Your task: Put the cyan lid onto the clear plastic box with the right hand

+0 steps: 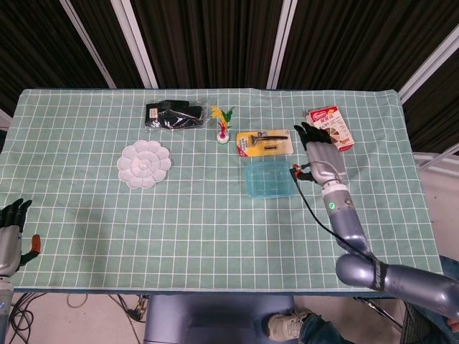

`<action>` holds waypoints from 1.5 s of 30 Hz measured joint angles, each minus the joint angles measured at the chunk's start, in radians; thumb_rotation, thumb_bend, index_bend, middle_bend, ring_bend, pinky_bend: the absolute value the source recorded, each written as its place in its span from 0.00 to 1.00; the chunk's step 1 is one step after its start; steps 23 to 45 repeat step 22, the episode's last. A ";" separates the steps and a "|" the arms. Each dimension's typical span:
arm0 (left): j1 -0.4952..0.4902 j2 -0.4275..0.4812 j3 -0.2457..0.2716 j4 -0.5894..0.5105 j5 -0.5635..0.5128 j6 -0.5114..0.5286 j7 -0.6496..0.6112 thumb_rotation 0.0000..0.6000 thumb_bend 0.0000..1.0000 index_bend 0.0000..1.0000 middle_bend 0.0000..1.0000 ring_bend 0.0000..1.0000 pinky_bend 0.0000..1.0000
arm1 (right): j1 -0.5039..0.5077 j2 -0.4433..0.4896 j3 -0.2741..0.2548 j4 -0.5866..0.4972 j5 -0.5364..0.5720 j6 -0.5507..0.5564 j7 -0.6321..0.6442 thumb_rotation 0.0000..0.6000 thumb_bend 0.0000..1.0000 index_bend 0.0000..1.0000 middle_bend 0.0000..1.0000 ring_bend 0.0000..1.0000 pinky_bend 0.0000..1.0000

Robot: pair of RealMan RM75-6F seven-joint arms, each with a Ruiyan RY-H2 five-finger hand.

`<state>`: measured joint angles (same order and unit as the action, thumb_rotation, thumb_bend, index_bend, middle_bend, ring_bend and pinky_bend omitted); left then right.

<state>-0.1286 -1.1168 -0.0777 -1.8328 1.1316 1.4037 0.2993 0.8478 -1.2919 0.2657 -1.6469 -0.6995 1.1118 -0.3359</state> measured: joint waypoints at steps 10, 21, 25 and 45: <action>0.017 -0.024 0.003 0.045 0.098 0.066 -0.035 1.00 0.53 0.06 0.00 0.00 0.00 | -0.347 0.082 -0.242 -0.128 -0.435 0.354 0.101 1.00 0.35 0.00 0.00 0.00 0.00; 0.033 -0.030 0.009 0.058 0.155 0.098 -0.054 1.00 0.53 0.06 0.00 0.00 0.00 | -0.614 0.009 -0.398 0.003 -0.721 0.609 0.144 1.00 0.35 0.00 0.00 0.00 0.00; 0.035 -0.030 0.009 0.059 0.158 0.100 -0.055 1.00 0.53 0.06 0.00 0.00 0.00 | -0.624 0.002 -0.399 0.014 -0.729 0.613 0.149 1.00 0.35 0.00 0.00 0.00 0.00; 0.035 -0.030 0.009 0.059 0.158 0.100 -0.055 1.00 0.53 0.06 0.00 0.00 0.00 | -0.624 0.002 -0.399 0.014 -0.729 0.613 0.149 1.00 0.35 0.00 0.00 0.00 0.00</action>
